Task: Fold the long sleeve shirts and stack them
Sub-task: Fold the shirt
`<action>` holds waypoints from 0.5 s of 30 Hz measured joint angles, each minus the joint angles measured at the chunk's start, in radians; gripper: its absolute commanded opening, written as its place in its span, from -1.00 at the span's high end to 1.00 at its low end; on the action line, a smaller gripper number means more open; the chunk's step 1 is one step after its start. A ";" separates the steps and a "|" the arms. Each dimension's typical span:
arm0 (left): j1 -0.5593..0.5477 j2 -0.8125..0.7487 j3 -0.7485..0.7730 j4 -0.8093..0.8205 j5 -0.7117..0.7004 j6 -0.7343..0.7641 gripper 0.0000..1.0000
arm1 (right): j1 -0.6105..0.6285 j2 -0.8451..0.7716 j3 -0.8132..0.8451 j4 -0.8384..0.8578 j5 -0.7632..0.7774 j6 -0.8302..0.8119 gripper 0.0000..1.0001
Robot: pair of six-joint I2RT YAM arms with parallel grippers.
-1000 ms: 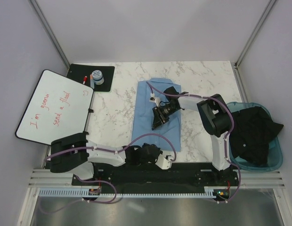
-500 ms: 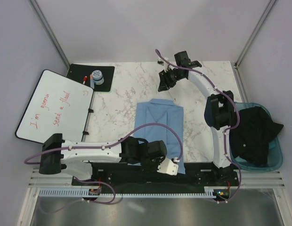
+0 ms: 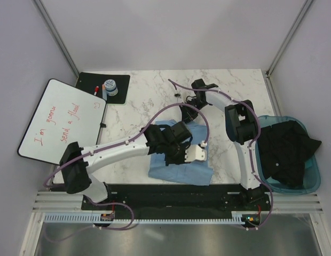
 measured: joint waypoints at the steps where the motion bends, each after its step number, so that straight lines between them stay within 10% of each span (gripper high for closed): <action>1: 0.031 0.032 0.040 -0.003 -0.001 0.023 0.96 | 0.004 -0.006 -0.015 0.002 -0.007 -0.005 0.69; 15: 0.332 0.351 0.309 0.072 0.013 0.349 0.95 | 0.010 -0.030 -0.069 0.003 -0.045 -0.037 0.73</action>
